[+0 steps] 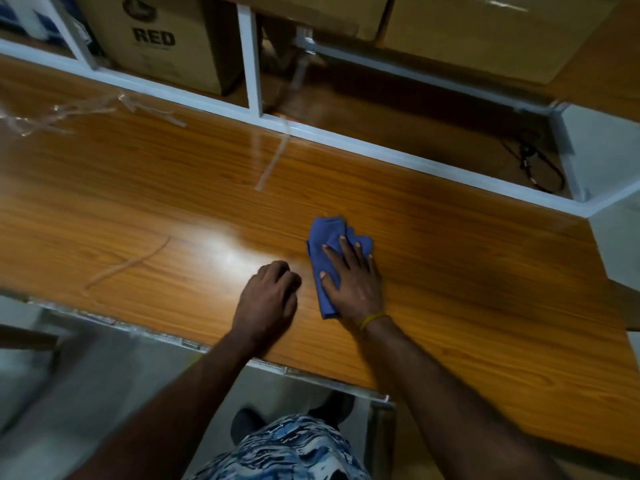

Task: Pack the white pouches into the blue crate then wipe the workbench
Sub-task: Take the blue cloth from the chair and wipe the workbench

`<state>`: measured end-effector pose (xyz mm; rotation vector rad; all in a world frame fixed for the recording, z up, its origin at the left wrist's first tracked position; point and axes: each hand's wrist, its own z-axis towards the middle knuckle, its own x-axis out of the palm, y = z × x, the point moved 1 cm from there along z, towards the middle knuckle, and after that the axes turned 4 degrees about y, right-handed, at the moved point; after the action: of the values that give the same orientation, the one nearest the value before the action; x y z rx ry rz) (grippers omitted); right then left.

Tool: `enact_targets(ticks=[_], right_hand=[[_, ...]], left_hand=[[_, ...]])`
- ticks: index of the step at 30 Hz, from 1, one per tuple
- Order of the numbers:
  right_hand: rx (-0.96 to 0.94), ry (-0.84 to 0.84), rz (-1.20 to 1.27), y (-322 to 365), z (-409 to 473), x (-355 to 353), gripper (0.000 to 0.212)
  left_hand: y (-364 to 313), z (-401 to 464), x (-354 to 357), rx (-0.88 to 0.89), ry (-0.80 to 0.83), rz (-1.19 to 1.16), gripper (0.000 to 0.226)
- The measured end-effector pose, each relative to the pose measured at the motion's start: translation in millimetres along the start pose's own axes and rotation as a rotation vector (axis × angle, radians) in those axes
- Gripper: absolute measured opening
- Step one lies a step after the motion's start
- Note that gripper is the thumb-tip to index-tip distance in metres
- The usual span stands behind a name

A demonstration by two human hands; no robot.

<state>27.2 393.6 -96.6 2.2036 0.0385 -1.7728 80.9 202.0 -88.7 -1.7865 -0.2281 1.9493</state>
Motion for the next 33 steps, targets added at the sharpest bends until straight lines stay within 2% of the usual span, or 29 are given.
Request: enact_targets(ticks=[4,9,16,23,28,33], right_hand=[[0.176,-0.121,0.028,36.9,-29.3,19.0,0.059],[0.408,-0.185,0.132,81.4,-59.9,38.8,0.065],[0.637,-0.221,0.190,90.3,-44.9,38.8,0.063],[0.655,-0.175,0.166,66.8,10.1,18.2,0.061],[0.623,-0.151,0.172,44.2,65.6,4.3,0.063],[0.509,-0.229,0.119,32.6,128.0,-2.8,0.060]], left_hand=[[15.6,-16.2,-9.0,-0.041,-0.030,-0.001,0.015],[30.3,-24.0,-8.8,-0.107,-0.081,-0.035,0.017],[29.6,-16.8,-10.9,-0.145,-0.073,-0.024,0.016],[36.7,7.6,-11.3,-0.146,-0.040,0.028,0.018],[46.0,31.8,-14.9,-0.165,0.036,0.090,0.029],[58.4,59.4,-13.4,-0.176,0.069,0.132,0.037]])
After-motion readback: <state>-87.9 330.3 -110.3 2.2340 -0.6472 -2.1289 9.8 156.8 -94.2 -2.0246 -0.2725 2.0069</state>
